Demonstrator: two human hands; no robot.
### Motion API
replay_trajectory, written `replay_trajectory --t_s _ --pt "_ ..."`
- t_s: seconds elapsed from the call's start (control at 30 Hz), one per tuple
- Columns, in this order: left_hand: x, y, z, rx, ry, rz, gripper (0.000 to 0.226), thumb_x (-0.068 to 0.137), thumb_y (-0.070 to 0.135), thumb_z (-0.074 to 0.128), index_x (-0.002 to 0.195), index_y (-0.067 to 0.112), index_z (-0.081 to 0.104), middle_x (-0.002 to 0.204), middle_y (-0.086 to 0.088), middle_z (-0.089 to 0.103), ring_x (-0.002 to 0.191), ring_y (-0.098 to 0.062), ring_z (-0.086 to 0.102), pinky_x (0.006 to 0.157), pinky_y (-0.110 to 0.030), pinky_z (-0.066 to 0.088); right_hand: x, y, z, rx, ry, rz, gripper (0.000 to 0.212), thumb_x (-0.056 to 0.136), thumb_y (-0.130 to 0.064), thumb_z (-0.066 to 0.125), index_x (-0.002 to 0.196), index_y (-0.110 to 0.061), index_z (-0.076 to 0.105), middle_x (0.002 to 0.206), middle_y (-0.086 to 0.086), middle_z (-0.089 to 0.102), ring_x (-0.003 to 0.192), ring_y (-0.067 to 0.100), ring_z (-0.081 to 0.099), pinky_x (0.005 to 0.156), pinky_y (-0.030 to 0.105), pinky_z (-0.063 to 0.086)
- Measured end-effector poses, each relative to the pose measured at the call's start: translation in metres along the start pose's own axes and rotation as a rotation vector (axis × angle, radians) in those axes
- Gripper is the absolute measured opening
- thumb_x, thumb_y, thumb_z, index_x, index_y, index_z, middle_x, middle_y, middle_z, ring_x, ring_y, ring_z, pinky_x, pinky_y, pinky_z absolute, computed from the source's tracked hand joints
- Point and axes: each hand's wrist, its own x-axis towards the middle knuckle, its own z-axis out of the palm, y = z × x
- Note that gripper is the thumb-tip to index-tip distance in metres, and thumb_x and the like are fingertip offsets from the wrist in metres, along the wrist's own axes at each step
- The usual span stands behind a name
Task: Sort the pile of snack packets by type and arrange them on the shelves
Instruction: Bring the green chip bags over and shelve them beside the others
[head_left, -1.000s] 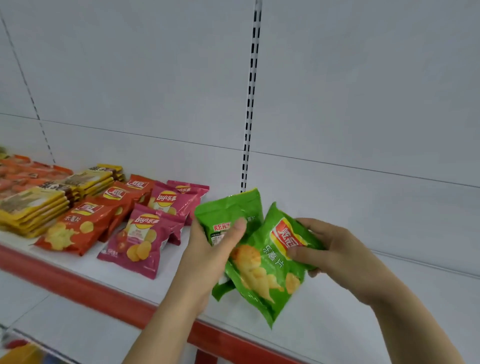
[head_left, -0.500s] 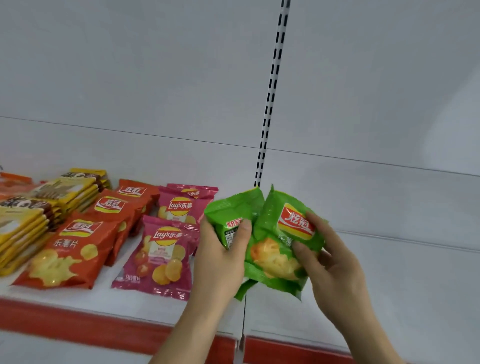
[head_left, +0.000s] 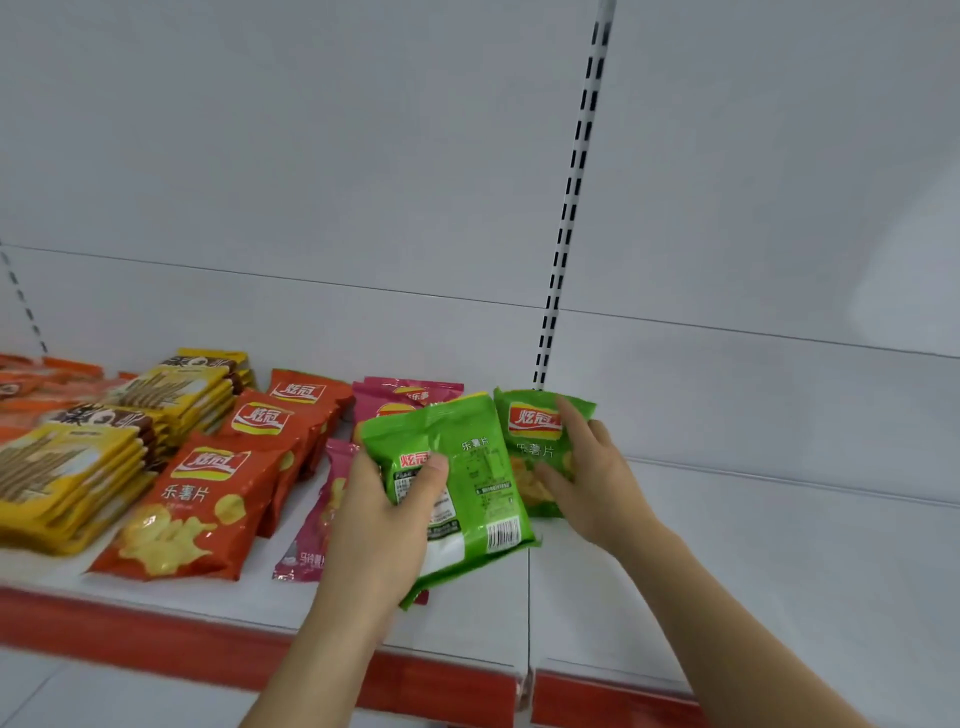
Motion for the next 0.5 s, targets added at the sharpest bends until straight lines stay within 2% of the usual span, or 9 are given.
replay_trajectory --t_s 0.1,0.2,0.3,0.4,0.5 --pt "0.005 0.002 -0.006 -0.034 0.017 0.0 0.018 0.095 0.031 0.072 0.11 0.035 0.064 0.096 0.028 0.074 0.093 0.004 0.071 0.084 -0.028 0.053 0.012 0.008 0.012 -0.132 -0.08 0.005 0.067 0.1 -0.034 0.054 0.157 -0.037 0.019 0.128 0.008 0.043 0.11 0.033 0.057 0.092 0.043 0.05" --pt "0.005 0.003 -0.007 -0.032 -0.009 -0.011 0.02 0.095 0.029 0.072 0.113 0.034 0.065 0.1 0.022 0.076 0.097 -0.003 0.073 0.089 -0.036 0.056 0.018 0.011 0.018 -0.299 -0.083 0.006 0.06 0.103 -0.038 0.045 0.157 -0.032 0.019 0.129 0.012 0.039 0.112 0.037 0.054 0.088 0.042 0.049" --pt "0.003 0.0 -0.001 -0.03 -0.032 -0.026 0.02 0.094 0.034 0.072 0.112 0.04 0.065 0.103 0.02 0.077 0.1 -0.008 0.074 0.095 -0.046 0.056 0.019 0.008 0.022 -0.316 -0.046 -0.008 0.06 0.103 -0.035 0.046 0.156 -0.025 0.021 0.133 0.013 0.037 0.114 0.036 0.051 0.089 0.045 0.05" --pt "0.001 0.0 0.005 -0.053 -0.038 -0.021 0.017 0.095 0.03 0.071 0.11 0.037 0.066 0.1 0.022 0.077 0.097 -0.005 0.074 0.091 -0.04 0.057 0.022 0.011 0.024 -0.326 -0.048 0.011 0.06 0.103 -0.037 0.042 0.157 -0.03 0.016 0.139 0.012 0.031 0.116 0.037 0.049 0.09 0.047 0.05" --pt "0.0 0.002 0.009 -0.055 -0.047 -0.012 0.017 0.096 0.028 0.07 0.111 0.035 0.065 0.097 0.026 0.076 0.09 0.002 0.073 0.079 -0.029 0.053 0.025 0.014 0.026 -0.429 -0.125 0.055 0.059 0.105 -0.046 0.029 0.158 -0.037 0.004 0.143 0.014 0.027 0.118 0.038 0.048 0.095 0.046 0.048"
